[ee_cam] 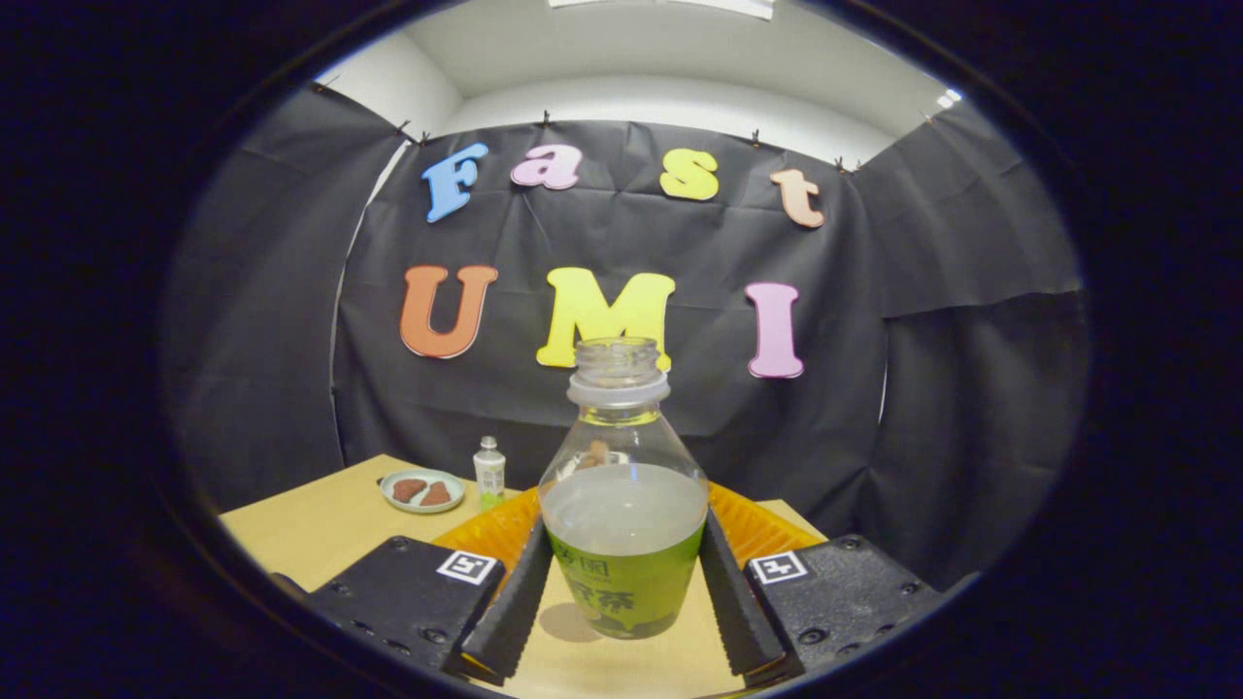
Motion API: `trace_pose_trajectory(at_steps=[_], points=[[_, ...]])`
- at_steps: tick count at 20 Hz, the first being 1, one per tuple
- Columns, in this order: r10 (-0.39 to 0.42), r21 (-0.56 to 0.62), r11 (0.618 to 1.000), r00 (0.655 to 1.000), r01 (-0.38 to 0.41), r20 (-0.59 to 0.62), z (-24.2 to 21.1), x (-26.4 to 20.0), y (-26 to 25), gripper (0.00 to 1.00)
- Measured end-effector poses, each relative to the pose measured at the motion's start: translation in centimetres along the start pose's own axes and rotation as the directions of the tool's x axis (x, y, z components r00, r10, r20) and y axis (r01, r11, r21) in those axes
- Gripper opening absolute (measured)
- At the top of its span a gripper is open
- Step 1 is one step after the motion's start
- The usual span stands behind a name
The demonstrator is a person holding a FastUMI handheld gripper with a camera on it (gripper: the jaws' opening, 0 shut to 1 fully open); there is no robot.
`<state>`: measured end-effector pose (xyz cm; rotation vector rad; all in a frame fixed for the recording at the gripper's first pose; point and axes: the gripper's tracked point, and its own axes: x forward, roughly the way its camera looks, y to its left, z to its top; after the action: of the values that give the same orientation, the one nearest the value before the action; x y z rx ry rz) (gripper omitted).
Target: Take the bottle from table, then pour the juice into the cup, finally place the bottle on the coaster
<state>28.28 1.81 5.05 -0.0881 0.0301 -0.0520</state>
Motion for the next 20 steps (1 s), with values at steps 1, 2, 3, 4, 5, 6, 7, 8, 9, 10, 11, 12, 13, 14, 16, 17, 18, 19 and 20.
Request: trace_pose_trajectory(at_steps=[1,2,3,4,5,6,7,8,9,10,11,12,13,14,16,17,18,19,20], points=[[0.007,-0.006,1.000,1.000,-0.007,0.006,0.5,0.0,0.3,0.80],[0.021,-0.008,1.000,1.000,-0.021,0.009,0.5,0.2,1.0,0.80],[0.028,-0.013,1.000,1.000,-0.028,0.001,0.3,0.3,1.7,0.80],[0.026,-0.012,1.000,1.000,-0.026,-0.002,0.0,0.5,1.8,0.80],[0.029,-0.005,1.000,1.000,-0.029,-0.005,-0.3,0.7,2.1,0.80],[0.033,0.006,0.999,0.999,-0.033,-0.011,-0.6,0.9,2.6,0.80],[0.037,0.021,0.999,0.999,-0.037,-0.013,-1.0,1.1,3.0,0.80],[0.038,0.038,0.999,0.999,-0.037,-0.012,-1.5,1.3,3.3,0.80],[0.035,0.048,0.998,0.999,-0.034,-0.015,-2.1,1.8,3.5,0.80],[0.031,0.057,0.998,0.999,-0.030,-0.018,-2.9,2.4,3.6,0.80],[0.024,0.058,0.998,0.999,-0.023,-0.023,-3.6,2.9,3.7,0.80],[0.018,0.061,0.998,0.999,-0.016,-0.029,-4.4,3.5,3.7,0.80],[0.021,0.073,0.997,0.999,-0.018,-0.039,-5.2,4.1,3.9,0.80],[0.022,0.088,0.996,0.998,-0.018,-0.052,-6.3,4.8,4.1,0.80],[0.030,0.107,0.994,0.997,-0.022,-0.070,-8.5,6.4,4.3,0.80],[0.026,0.108,0.994,0.997,-0.018,-0.079,-9.5,7.2,4.3,0.80],[0.030,0.108,0.994,0.995,-0.019,-0.092,-10.8,8.1,4.5,0.80],[0.041,0.110,0.994,0.994,-0.029,-0.106,-12.0,9.0,4.7,0.80],[0.050,0.110,0.993,0.991,-0.036,-0.127,-13.5,9.9,5.0,0.81]])
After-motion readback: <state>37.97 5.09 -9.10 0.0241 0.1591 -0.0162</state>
